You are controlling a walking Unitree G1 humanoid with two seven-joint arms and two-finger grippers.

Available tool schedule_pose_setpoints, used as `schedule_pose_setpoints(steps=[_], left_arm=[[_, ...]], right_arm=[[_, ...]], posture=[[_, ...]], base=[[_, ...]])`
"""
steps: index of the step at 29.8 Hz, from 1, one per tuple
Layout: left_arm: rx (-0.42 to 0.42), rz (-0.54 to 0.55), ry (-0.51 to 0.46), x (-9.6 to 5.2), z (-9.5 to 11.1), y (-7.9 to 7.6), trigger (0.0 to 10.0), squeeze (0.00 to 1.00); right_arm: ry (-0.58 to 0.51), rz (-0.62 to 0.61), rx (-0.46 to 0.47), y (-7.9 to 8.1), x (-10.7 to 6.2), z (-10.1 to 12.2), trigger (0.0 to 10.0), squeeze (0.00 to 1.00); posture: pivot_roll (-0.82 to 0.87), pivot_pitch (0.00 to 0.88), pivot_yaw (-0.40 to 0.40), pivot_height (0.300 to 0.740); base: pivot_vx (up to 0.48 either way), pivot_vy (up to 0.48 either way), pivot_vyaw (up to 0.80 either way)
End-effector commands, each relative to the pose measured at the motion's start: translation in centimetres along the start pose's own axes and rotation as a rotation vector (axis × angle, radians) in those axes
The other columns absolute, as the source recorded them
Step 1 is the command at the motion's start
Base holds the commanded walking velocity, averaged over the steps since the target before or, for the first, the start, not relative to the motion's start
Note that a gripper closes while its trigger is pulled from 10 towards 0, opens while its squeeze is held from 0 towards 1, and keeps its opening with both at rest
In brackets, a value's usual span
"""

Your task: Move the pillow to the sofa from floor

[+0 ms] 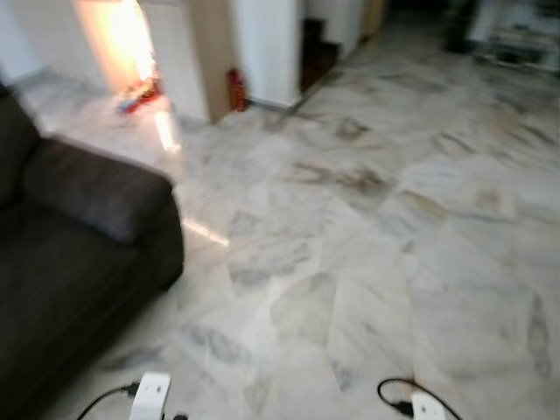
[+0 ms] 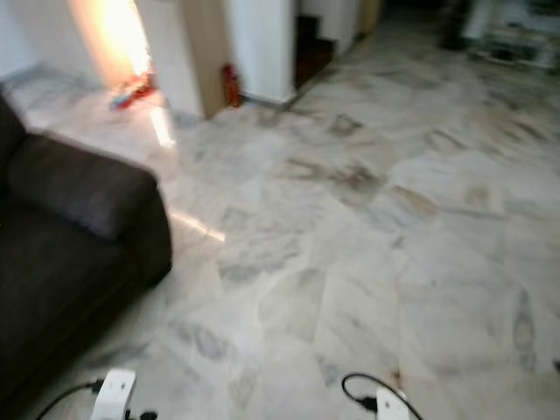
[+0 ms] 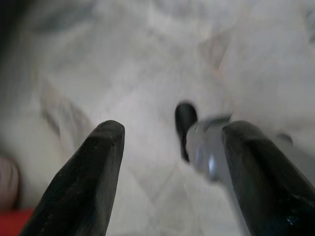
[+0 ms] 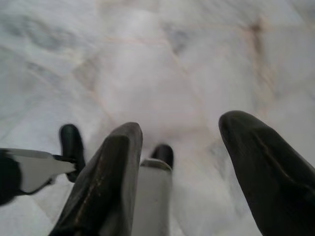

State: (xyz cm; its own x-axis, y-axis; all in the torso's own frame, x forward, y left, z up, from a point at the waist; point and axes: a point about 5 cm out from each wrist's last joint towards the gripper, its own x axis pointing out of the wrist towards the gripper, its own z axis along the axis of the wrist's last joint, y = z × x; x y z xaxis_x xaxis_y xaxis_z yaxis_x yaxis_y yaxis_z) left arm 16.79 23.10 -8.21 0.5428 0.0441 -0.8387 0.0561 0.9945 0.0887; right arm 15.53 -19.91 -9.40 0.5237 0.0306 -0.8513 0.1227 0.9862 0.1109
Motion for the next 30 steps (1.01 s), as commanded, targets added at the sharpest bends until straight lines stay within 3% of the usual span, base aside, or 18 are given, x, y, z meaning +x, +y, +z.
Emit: schedule_pose_setpoints(steps=[1,30], left_arm=[[0.008,-0.013,-0.001,0.13,0.34,-0.38,10.0,0.00],[0.007,-0.015,0.001,0.15,0.41,-0.38,10.0,0.00]], right_arm=[[0.024,-0.020,0.003,-0.72,-0.27,-0.79,10.0,0.00],[0.026,-0.017,-0.003,-0.69,-0.25,-0.72,10.0,0.00]], posture=[[-0.09,0.000,-0.029,0.740],[-0.10,0.000,-0.032,0.740]], base=[[0.000,0.000,0.80],[0.000,0.000,0.80]])
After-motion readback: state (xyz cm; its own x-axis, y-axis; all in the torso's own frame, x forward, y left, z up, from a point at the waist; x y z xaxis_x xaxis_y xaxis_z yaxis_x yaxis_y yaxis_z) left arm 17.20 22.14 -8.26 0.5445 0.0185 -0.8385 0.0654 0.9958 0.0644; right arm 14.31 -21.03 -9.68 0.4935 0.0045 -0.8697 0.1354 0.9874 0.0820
